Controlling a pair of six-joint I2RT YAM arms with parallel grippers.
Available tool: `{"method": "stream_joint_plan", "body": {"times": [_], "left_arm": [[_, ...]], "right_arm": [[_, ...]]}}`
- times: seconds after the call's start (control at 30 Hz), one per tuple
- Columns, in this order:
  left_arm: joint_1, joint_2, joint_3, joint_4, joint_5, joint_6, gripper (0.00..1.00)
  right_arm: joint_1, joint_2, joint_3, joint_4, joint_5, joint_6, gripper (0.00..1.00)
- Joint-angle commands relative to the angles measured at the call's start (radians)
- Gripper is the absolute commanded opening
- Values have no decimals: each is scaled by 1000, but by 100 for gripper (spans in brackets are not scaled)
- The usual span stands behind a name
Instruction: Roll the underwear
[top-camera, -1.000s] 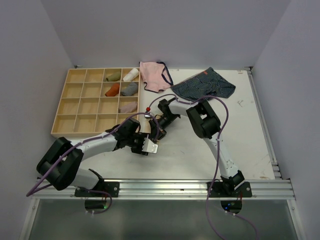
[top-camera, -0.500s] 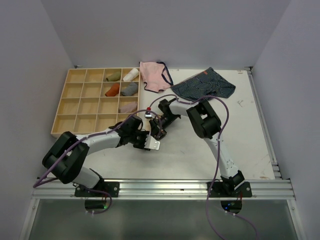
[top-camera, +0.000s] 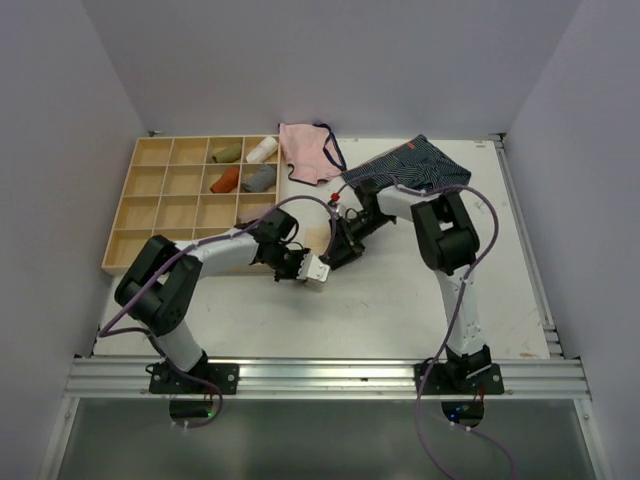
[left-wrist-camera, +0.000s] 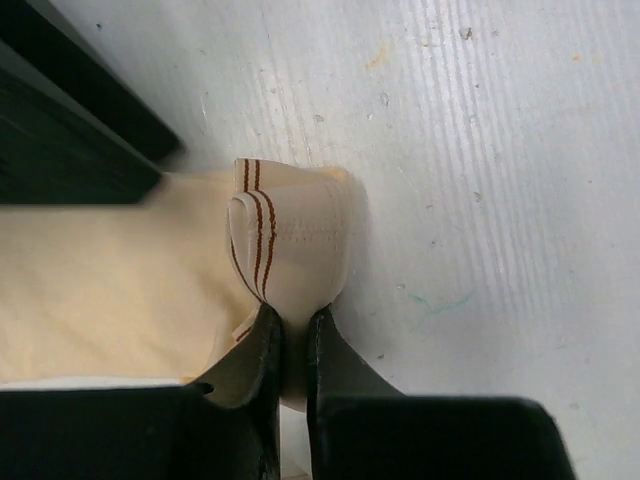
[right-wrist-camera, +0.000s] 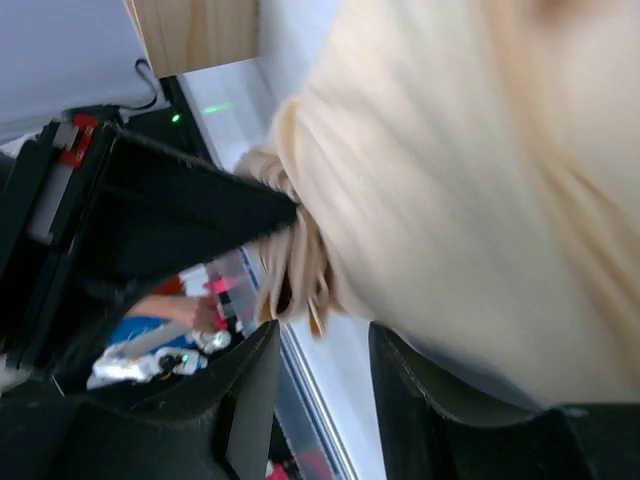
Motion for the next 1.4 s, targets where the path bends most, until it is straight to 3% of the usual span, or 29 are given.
{"method": "stream_joint_plan", "body": {"times": [0.0,0.27,0.4,0.57,0.7,0.8,1.37], "left_arm": [[40,162,75,-276,20,10,0],[127,492,461,-651,93,-26,0],[157,642,601,-752,106,-72,0],[160,722,666,-781,119,-134,2],[160,756,703,-799,129,-174,7],[160,773,712,-808,129,-196,9],[178,801,744,-789,145,-261,17]], "right_arm": [[-137,-191,-59,124,172,72,46],[-174,-423,-160,97,297,-196,46],[-119,-538,-228,101,350,-340,46],[69,-633,-295,165,514,-475,50],[241,-609,-305,247,641,-529,56],[293,-571,-305,310,680,-581,59],[369,-443,-341,345,622,-640,60]]}}
